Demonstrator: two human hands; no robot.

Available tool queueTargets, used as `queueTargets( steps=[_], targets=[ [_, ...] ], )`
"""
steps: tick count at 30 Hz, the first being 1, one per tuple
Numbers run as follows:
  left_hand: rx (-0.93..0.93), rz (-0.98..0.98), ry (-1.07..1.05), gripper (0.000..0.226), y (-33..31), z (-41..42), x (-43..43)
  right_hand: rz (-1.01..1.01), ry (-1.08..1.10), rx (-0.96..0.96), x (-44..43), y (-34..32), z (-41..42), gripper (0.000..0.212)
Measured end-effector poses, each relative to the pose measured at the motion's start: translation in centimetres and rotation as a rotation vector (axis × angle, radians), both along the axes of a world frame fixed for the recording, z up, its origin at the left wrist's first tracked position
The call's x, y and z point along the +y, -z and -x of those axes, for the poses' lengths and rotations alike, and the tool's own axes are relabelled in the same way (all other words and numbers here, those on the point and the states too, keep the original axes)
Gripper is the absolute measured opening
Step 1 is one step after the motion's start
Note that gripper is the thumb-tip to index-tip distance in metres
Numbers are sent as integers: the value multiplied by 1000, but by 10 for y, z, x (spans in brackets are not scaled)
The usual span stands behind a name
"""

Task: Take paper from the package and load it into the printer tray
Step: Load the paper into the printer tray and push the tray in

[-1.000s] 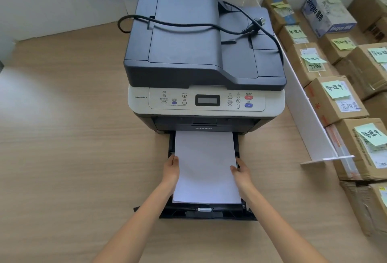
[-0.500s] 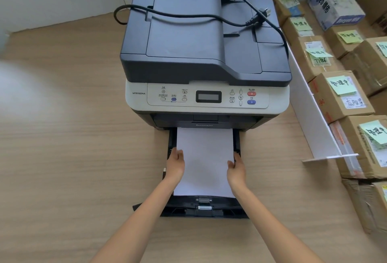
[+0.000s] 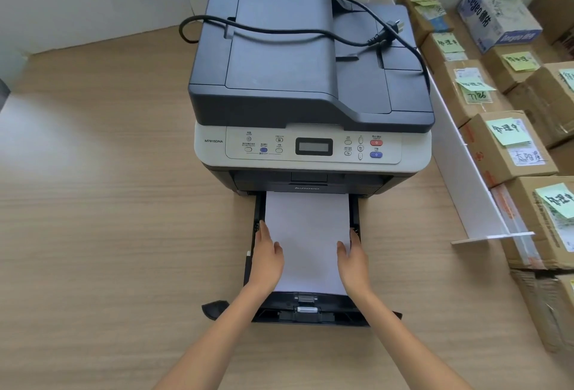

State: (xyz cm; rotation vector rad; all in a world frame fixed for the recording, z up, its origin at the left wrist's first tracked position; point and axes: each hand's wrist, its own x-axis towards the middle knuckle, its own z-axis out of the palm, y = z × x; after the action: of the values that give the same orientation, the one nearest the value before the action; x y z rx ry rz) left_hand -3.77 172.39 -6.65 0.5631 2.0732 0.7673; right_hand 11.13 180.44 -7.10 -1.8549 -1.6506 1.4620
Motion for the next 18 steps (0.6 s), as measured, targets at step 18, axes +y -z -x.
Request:
queueTargets(
  steps=[18],
  targets=[
    [245, -42, 219, 70, -8, -20, -28, -115, -229, -11, -34, -15, -21, 55]
  ],
)
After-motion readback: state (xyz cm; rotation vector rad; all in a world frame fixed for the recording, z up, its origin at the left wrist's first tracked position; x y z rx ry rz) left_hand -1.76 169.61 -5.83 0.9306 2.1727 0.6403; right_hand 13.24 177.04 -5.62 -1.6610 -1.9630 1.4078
